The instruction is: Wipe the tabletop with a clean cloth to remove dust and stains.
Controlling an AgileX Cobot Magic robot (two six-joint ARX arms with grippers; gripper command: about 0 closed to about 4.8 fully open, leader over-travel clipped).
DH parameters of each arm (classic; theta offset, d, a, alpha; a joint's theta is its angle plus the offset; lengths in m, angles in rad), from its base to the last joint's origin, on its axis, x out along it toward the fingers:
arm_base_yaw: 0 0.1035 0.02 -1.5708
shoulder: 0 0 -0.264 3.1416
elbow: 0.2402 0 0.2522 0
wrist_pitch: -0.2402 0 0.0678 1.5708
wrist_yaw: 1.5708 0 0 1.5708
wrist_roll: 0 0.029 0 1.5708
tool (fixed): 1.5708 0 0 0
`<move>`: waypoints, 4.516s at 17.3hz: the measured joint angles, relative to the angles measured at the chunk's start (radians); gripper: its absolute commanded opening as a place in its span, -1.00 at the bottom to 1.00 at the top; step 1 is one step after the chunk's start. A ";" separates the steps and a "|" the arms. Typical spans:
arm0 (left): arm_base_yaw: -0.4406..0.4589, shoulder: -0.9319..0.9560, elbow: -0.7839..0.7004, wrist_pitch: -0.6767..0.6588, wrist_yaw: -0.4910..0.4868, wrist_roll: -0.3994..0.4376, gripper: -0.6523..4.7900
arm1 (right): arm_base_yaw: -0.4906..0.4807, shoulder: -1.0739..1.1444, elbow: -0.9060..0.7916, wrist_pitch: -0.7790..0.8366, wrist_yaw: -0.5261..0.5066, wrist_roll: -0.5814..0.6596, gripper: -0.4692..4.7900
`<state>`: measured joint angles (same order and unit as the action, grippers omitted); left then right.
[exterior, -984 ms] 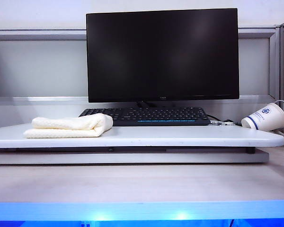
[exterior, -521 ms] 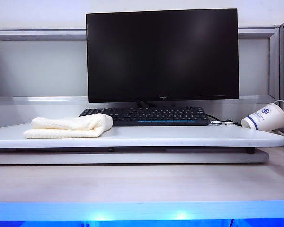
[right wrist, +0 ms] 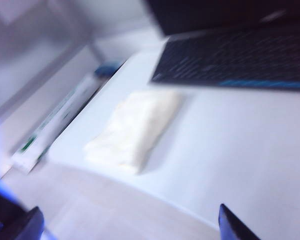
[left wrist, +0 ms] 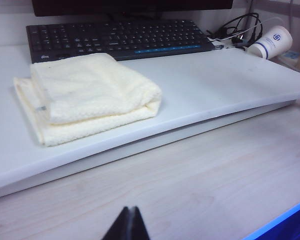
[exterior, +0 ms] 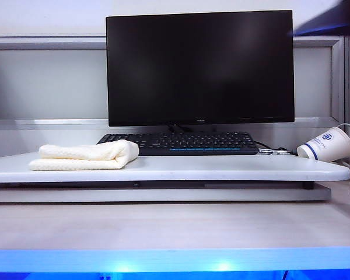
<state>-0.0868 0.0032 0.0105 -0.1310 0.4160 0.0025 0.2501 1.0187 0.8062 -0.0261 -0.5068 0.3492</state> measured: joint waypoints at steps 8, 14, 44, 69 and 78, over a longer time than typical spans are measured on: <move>0.000 0.000 0.000 0.001 -0.023 0.000 -0.78 | 0.249 0.554 0.294 0.086 0.086 0.035 1.00; 0.000 0.000 -0.002 0.076 -0.015 0.000 -0.78 | 0.346 0.834 0.531 0.096 0.088 0.049 1.00; 0.000 0.000 -0.002 0.135 0.020 -0.045 -0.78 | 0.423 1.216 0.809 0.045 0.370 0.164 -0.84; 0.000 0.000 -0.002 0.135 0.023 -0.068 -0.78 | 0.022 0.546 -0.043 0.133 0.548 0.138 -0.84; 0.000 0.000 -0.002 0.135 0.027 -0.068 -0.78 | 0.060 0.554 -0.008 0.130 0.534 0.124 -0.84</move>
<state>-0.0868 0.0032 0.0090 0.0040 0.4435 -0.0658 0.3103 1.5723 0.7979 0.1040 0.0269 0.4736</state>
